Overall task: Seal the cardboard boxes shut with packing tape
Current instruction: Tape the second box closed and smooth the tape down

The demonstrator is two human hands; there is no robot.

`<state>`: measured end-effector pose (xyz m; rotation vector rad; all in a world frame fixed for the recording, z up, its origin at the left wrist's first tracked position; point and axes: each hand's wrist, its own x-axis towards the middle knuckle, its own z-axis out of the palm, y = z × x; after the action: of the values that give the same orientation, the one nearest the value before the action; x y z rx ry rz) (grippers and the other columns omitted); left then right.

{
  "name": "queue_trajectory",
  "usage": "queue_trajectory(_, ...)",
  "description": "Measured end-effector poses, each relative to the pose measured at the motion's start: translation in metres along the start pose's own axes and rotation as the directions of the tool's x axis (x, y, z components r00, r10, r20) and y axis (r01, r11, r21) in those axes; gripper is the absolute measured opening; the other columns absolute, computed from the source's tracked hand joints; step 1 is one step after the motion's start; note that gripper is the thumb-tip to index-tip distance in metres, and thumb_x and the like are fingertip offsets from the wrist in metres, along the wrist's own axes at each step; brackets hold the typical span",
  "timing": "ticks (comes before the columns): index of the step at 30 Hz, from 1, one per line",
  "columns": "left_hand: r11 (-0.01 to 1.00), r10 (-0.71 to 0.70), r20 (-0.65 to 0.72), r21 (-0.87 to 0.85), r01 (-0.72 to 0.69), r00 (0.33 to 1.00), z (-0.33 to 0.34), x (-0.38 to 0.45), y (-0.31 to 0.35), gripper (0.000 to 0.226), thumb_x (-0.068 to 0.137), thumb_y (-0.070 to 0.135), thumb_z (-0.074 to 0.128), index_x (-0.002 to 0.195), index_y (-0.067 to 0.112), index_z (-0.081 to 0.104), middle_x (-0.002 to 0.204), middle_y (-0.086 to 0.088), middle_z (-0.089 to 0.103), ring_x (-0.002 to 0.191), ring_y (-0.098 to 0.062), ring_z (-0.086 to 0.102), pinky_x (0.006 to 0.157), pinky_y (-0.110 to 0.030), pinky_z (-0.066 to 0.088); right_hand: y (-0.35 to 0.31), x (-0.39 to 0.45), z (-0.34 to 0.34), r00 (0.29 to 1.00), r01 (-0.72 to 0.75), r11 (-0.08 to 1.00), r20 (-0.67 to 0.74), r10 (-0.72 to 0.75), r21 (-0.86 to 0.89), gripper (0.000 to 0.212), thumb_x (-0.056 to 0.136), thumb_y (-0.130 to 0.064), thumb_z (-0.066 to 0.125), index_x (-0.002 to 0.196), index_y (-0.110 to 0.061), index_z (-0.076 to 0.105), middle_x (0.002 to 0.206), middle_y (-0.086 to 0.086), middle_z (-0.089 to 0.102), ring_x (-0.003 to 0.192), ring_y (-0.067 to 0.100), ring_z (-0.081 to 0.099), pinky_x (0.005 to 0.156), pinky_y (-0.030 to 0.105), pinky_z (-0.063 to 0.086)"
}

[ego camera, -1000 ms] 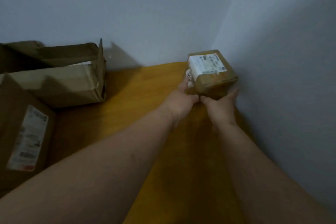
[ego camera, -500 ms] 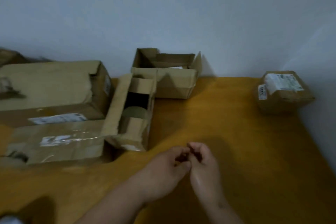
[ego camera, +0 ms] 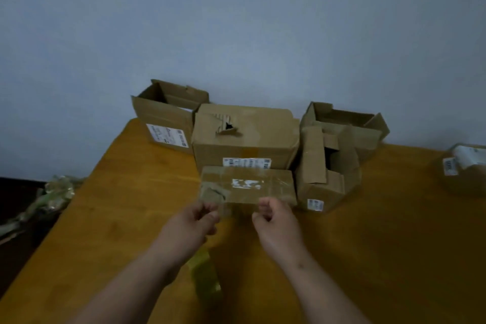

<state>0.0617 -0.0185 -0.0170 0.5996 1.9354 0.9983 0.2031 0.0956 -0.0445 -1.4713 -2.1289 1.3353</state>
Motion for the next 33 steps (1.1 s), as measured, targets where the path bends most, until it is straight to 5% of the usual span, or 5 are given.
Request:
queue_trajectory(4,0.996,-0.076,-0.135,-0.046,0.070,0.988,-0.037,0.032,-0.017,0.041,0.100,0.027,0.055,0.139,0.020,0.049,0.123,-0.001,0.059,0.110,-0.021,0.058,0.099,-0.044,0.048,-0.012,0.033,0.003,0.993,-0.109,0.970,-0.058,0.099,-0.218,0.061,0.093,-0.031,0.061,0.148,-0.027,0.034,0.153,0.002,0.027,0.140,0.028,0.025,0.113,0.040,0.031)
queue_trajectory(11,0.976,-0.176,0.007,-0.129,0.175,0.984,-0.029,0.084,-0.015,0.063,0.101,0.026,0.053,0.155,0.021,0.022,0.156,-0.001,0.033,0.137,-0.025,0.039,0.112,-0.043,0.036,0.012,0.071,0.015,0.914,-0.357,0.934,-0.218,0.343,-0.024,0.076,0.088,-0.035,0.068,0.150,-0.021,0.025,0.156,0.009,0.020,0.140,0.038,0.023,0.113,0.051,0.030)
queue_trajectory(22,0.982,-0.054,-0.262,-0.189,0.004,0.964,-0.107,0.076,-0.063,0.046,0.098,0.028,0.056,0.144,0.027,0.047,0.129,0.005,0.050,0.115,-0.014,0.047,0.095,-0.030,0.038,-0.035,0.034,0.085,0.967,-0.229,0.970,-0.094,0.237,0.087,0.058,0.090,-0.027,0.062,0.142,-0.032,0.038,0.136,-0.002,0.038,0.110,0.017,0.049,0.087,0.030,0.045)
queue_trajectory(27,0.989,-0.078,-0.324,-0.147,0.031,0.943,-0.187,0.054,-0.111,0.019,0.098,0.040,0.054,0.104,0.025,0.063,0.108,-0.001,0.062,0.099,-0.020,0.055,0.087,-0.038,0.045,-0.079,0.001,0.152,0.986,-0.157,0.987,-0.066,0.156,-0.021,0.059,0.094,-0.025,0.058,0.148,-0.029,0.034,0.140,-0.003,0.035,0.112,0.015,0.049,0.074,0.018,0.042)
queue_trajectory(33,0.985,-0.174,-0.305,-0.030,0.173,0.936,-0.265,0.025,-0.166,0.013,0.099,0.027,0.054,0.095,0.016,0.058,0.099,-0.009,0.060,0.086,-0.025,0.056,0.072,-0.040,0.047,-0.097,-0.050,0.225,0.978,-0.191,0.967,0.048,0.202,-0.169,0.060,0.095,-0.033,0.057,0.149,-0.030,0.029,0.142,-0.001,0.032,0.120,0.021,0.049,0.101,0.039,0.047)
